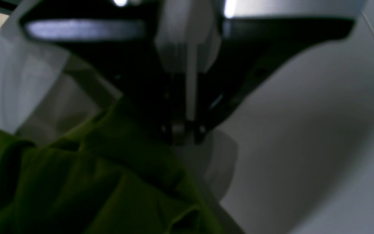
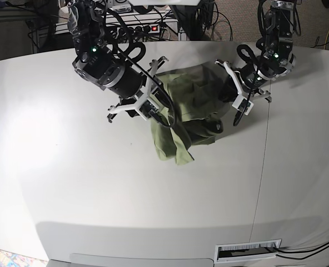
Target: Fold the T-shirt properly
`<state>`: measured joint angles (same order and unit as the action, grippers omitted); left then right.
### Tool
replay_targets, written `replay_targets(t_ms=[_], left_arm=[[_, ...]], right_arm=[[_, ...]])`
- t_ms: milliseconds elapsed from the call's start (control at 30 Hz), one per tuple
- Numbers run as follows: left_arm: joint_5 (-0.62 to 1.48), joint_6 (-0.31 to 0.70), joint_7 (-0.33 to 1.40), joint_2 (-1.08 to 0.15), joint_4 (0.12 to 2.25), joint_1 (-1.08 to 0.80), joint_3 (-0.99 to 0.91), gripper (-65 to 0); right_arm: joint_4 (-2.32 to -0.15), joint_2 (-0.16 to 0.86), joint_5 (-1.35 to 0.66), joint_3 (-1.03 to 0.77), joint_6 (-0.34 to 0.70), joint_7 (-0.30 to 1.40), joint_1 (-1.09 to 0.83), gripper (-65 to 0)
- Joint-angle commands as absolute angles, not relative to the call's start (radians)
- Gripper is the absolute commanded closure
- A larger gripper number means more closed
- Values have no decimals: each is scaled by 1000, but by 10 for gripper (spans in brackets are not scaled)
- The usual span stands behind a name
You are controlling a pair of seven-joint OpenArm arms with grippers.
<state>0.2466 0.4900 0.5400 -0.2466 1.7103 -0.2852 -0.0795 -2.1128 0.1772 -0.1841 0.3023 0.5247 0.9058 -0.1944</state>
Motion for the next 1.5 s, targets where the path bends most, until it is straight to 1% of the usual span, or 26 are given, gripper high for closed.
replay_targets(t_ms=[0,267,300,467,500,633,733,900,1033,1267,1467], left_arm=[[224,486,560,-252,1715,-288,-81,-50],[233,486,560,-252,1715,-289,-81,-50],[241,486,560,-252,1715,-289,-81,-50],[250,486,560,-252,1715,-289,-81,-50],[250,486,560,-252,1715,-289,-81,-50],[253,486,560,-249,1715,-289,-81,-50],[271,486,560,-249,1715,-289,-81,-50],[288,490,559,-249,1715,-294,-81,-50],[288,490,559,-249,1715,-300,-81,-50],[288,490,559,-249,1715,-305,-81,-50],[288,490,559,-250,1715,-305,-81,-50]], right_arm=[[-2114,177,-180,301,524,870,-184,-187],[-2027,177,-176,302,524,825,-149,-184],[-2027,177,-175,302,524,818,-145,-171],[-2027,177,-175,302,524,799,-127,-20],[-2027,177,-175,302,523,794,-126,0],[-2027,174,-176,302,524,752,-102,0],[-1998,148,-175,302,524,730,-56,0],[-1808,51,-175,306,524,673,35,0],[-1674,-17,-169,343,524,645,127,0],[-1607,-128,-52,444,523,638,271,0],[-1568,-141,-25,451,524,632,300,0]])
